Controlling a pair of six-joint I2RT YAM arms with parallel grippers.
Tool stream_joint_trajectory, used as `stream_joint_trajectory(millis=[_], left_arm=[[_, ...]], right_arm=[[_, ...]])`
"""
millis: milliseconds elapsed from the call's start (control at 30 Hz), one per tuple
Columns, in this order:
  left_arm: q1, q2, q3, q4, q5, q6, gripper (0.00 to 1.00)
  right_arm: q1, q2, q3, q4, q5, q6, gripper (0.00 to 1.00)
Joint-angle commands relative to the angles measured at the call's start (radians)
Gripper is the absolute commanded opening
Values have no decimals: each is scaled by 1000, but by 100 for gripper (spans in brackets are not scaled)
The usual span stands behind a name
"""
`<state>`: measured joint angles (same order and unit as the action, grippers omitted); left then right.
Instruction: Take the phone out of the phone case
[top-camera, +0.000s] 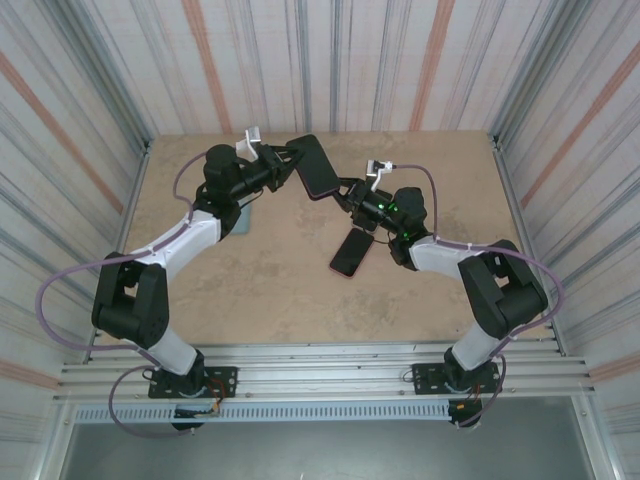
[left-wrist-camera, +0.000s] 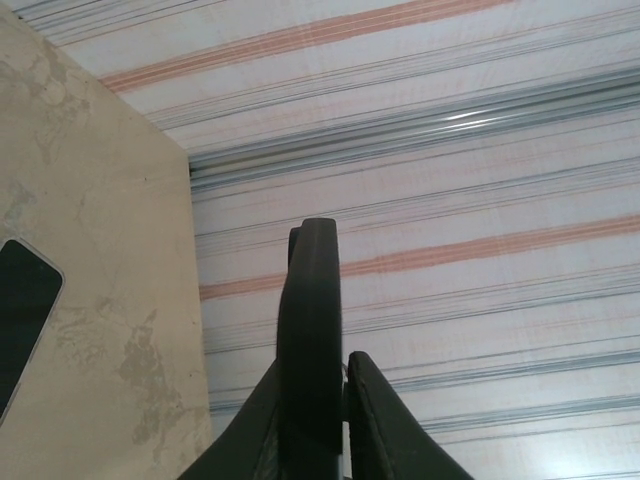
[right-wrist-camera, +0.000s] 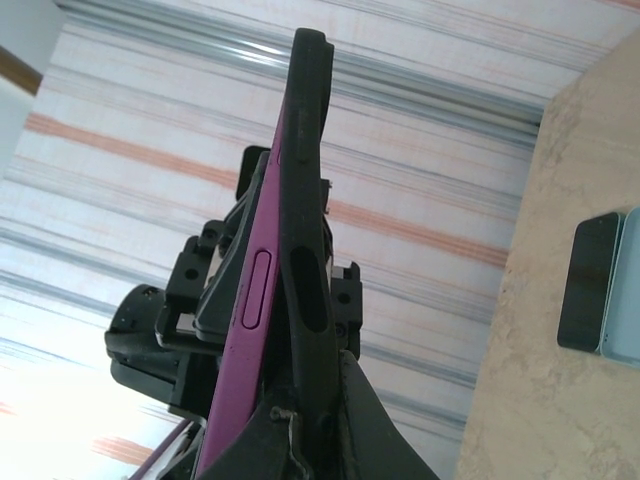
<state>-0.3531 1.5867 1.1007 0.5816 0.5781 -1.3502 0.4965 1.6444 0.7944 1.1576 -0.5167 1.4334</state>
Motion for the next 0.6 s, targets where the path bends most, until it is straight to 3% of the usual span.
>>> stream_joint_trajectory(millis=[0, 167, 300, 367, 567], left_arm=[[0, -19, 7, 9, 9, 21, 23], [3, -15, 25, -16, 24, 38, 36], [5, -23, 32, -68, 30, 65, 58], [5, -43, 31, -113, 15, 97, 65], [8, -93, 1, -163, -1, 127, 69]], right_arm=[[11, 13, 8, 70, -22, 24, 6], [7, 17, 8, 71, -18, 23, 5], [7, 23, 18, 74, -8, 24, 4], [4, 28, 25, 74, -4, 22, 4], [-4, 47, 53, 80, 29, 27, 4]])
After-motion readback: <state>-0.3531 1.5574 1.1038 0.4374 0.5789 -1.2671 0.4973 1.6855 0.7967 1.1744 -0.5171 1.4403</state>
